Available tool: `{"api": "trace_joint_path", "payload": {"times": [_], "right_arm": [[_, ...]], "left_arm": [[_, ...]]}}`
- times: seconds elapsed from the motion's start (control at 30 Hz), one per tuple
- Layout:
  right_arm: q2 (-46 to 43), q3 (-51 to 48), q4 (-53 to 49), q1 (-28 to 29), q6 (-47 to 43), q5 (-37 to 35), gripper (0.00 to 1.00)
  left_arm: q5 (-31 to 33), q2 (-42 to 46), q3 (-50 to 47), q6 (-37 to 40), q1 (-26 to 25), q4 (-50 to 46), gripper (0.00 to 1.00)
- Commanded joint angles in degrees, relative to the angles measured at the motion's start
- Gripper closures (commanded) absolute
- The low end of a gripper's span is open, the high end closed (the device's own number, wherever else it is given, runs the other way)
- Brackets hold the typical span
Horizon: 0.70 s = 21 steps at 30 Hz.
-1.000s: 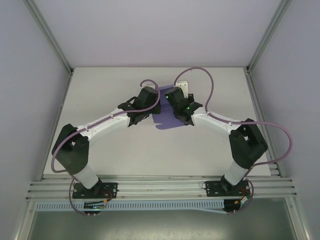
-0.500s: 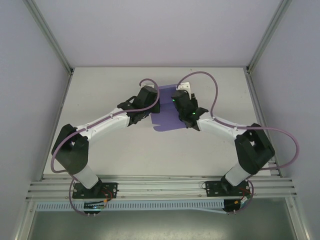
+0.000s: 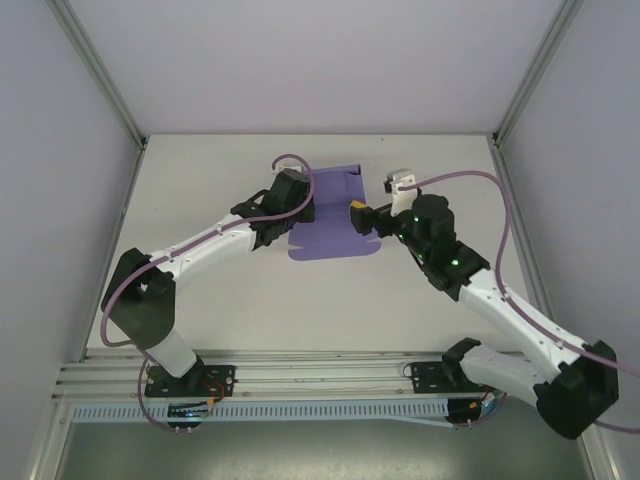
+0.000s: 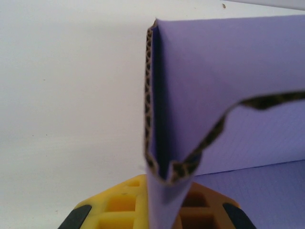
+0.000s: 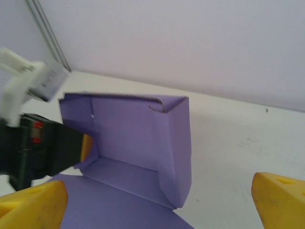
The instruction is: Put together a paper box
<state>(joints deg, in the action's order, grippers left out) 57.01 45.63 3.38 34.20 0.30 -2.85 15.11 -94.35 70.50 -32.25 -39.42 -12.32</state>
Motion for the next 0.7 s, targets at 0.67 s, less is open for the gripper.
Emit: {"api": "trace_joint_path", "payload": {"times": [0.67], "right_arm": [[23.1, 13.3, -3.8, -6.9, 0.6, 7.9, 0.40]], "left_arm": [[-3.2, 1.4, 0.3, -0.5, -0.1, -0.7, 1.00]]}}
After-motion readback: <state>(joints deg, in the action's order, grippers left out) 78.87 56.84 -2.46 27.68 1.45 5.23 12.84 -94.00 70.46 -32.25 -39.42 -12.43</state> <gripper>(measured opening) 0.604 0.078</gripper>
